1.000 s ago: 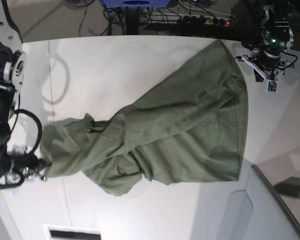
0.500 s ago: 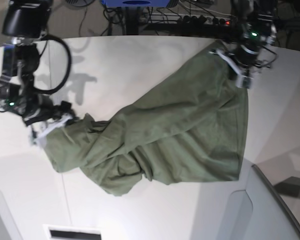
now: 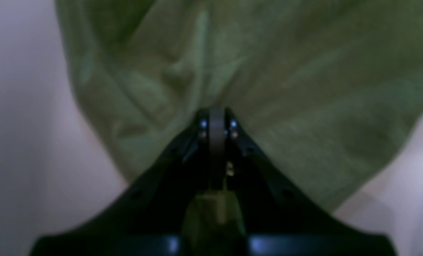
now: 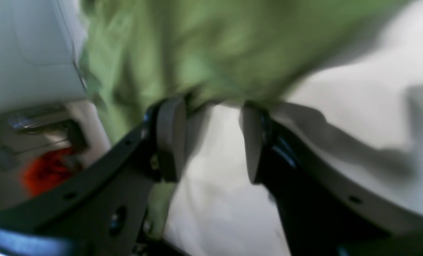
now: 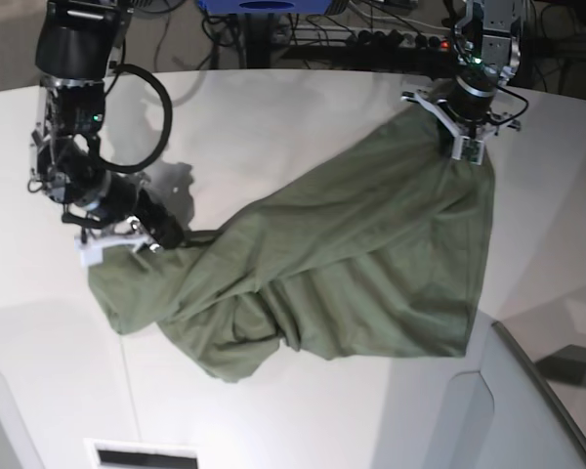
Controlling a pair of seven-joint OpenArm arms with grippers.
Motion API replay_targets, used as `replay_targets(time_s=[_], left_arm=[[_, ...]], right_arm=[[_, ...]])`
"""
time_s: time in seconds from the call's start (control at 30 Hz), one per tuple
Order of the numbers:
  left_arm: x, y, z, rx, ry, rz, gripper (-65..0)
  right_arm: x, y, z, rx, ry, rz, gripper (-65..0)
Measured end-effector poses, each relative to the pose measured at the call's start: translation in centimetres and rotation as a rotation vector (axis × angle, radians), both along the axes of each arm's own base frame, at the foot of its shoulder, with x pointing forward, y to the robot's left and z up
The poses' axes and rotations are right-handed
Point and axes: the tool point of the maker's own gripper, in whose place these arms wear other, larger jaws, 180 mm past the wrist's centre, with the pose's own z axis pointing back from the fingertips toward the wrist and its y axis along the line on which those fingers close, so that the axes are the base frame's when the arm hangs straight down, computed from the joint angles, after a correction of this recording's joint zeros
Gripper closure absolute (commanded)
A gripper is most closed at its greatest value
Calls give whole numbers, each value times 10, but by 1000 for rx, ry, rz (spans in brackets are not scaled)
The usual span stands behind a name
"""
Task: Layout the t-shirt on the table in an organized manner, then fold the t-shirt properly
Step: 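Release the shirt with the right gripper and raise it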
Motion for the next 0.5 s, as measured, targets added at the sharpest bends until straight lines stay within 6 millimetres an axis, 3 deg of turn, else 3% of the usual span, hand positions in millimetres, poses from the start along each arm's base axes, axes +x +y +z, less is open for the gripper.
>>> replay_targets(time_s=[0.1,0.2,0.33,0.5], left_arm=[[-5,22,0,31,-4,44,0],[-10,37,1,61,15,60,0],[-11,39,1,68,17,67,0],[-11,39,1,70,17,66,0]], right_arm=[[-9,-10,-13,39,49,-61,-254],[-7,0,-12,43,44,-28,-252],[-8,15,-11,52,45,7,-251],[-23,20,-20,62,78,6,-251]])
